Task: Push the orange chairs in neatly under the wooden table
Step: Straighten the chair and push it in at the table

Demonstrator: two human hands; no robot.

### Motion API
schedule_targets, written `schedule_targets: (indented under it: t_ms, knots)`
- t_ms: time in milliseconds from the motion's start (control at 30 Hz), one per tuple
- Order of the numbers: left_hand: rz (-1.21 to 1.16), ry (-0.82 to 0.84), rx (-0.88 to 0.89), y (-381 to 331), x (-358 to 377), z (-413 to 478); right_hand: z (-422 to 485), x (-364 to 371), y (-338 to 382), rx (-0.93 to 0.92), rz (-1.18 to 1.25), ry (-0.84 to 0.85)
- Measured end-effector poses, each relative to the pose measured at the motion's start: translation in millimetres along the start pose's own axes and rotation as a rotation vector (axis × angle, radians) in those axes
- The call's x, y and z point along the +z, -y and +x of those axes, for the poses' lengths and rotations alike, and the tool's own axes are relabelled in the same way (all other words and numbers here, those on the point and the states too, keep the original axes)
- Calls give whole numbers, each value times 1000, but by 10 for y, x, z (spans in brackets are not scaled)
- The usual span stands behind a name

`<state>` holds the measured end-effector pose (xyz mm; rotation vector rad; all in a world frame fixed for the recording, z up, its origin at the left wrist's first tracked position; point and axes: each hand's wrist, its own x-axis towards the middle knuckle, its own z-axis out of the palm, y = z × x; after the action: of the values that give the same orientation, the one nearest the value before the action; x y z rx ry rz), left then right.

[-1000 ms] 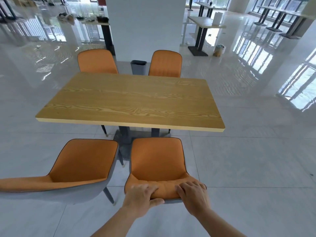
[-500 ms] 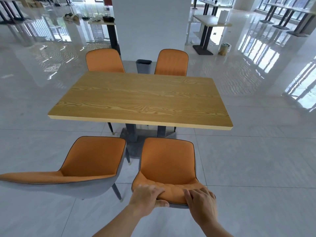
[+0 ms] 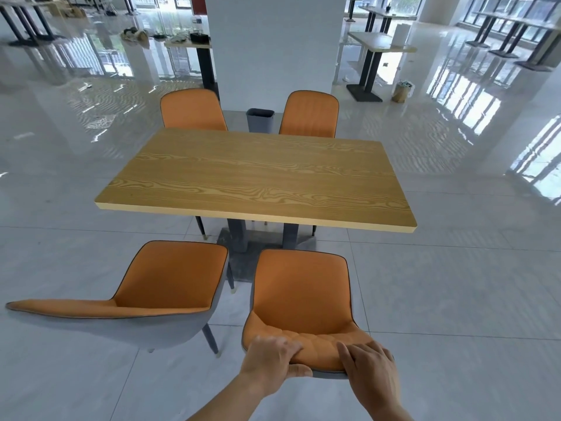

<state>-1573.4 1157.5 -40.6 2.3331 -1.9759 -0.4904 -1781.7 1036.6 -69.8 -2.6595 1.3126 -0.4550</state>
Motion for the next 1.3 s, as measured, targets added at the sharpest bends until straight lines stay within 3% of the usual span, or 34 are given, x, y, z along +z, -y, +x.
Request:
schedule_targets:
  t_ms: [900,1300]
  knots:
    - [2,21,53,-120,66,172,19,21,-211,63,59,13]
    - [-87,-37,-20,-136,50,126,34,-51,-208,31,71,29]
